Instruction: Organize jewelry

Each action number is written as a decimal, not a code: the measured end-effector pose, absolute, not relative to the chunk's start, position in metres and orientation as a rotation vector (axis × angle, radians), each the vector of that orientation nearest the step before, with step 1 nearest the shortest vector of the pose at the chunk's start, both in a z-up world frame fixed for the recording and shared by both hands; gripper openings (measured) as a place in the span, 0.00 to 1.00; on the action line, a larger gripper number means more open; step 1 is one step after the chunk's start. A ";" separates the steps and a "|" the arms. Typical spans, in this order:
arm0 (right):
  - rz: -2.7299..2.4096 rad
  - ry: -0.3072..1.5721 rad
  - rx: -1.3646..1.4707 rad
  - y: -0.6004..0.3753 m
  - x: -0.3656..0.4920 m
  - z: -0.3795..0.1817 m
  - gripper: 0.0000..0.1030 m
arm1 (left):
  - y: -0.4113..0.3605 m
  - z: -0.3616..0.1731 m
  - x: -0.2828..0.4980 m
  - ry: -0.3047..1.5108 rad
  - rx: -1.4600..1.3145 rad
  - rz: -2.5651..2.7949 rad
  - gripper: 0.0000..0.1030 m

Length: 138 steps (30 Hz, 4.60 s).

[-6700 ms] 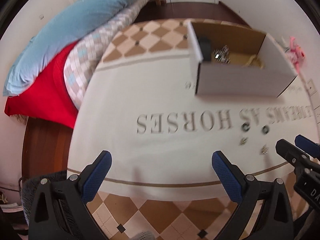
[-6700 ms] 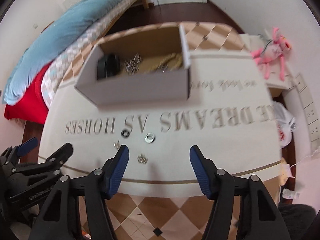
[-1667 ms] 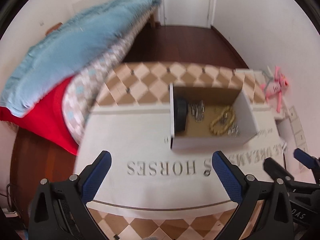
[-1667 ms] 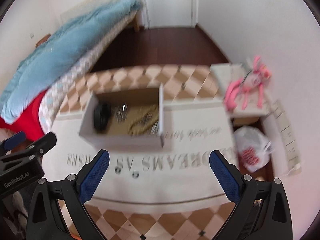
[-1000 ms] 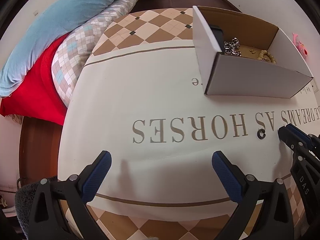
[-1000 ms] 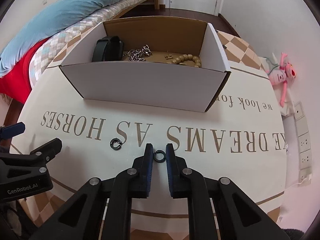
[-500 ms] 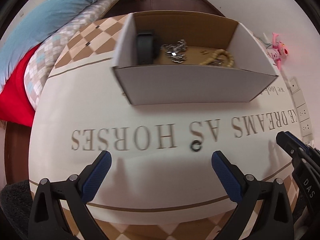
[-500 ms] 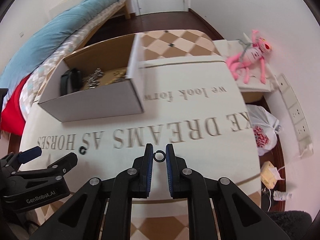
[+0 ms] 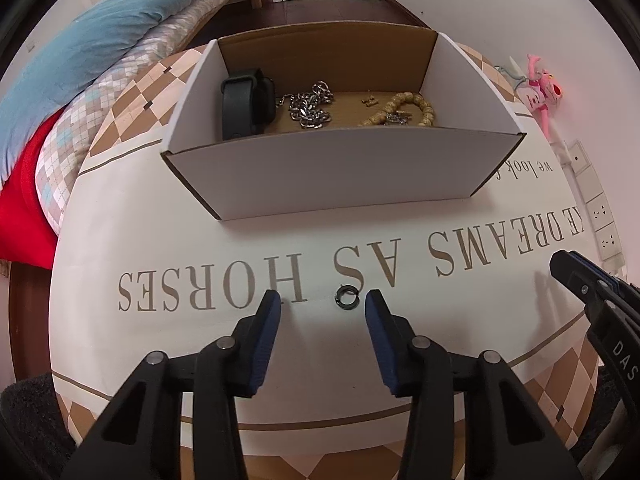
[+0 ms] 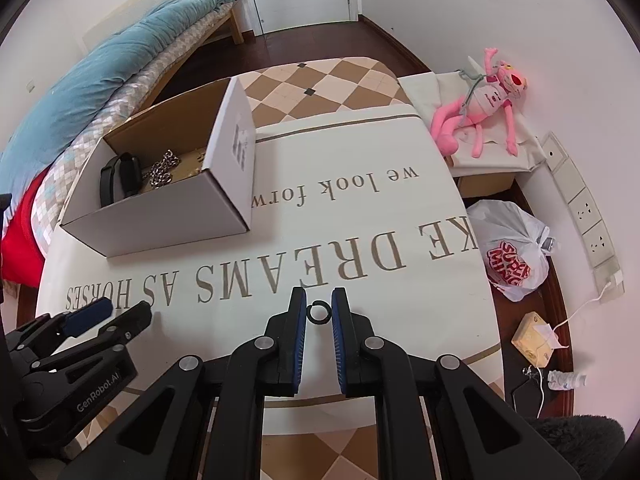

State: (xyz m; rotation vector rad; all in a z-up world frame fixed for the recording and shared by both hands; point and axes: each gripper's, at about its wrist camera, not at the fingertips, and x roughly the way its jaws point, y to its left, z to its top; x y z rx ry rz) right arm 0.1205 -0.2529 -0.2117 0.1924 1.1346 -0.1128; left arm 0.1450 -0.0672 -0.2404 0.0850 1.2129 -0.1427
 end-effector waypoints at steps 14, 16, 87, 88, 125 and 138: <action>-0.114 1.127 0.200 -0.255 0.118 -0.209 0.13 | -0.071 -0.244 0.147 1.218 0.081 -0.163 0.24; -0.114 1.127 0.202 -0.255 0.118 -0.208 0.13 | -0.072 -0.244 0.148 1.217 0.078 -0.164 0.24; -0.067 1.244 0.002 -0.214 0.232 -0.152 0.98 | 0.004 -0.151 0.224 1.196 0.045 0.015 1.00; -0.069 1.239 0.005 -0.214 0.229 -0.150 0.98 | 0.005 -0.148 0.222 1.191 0.041 0.014 1.00; -0.092 0.774 0.012 -0.198 0.040 0.097 1.00 | 0.011 0.059 0.045 0.807 -0.019 -0.027 1.00; -0.091 0.822 0.031 -0.202 0.058 0.095 1.00 | 0.007 0.050 0.066 0.887 -0.026 -0.039 1.00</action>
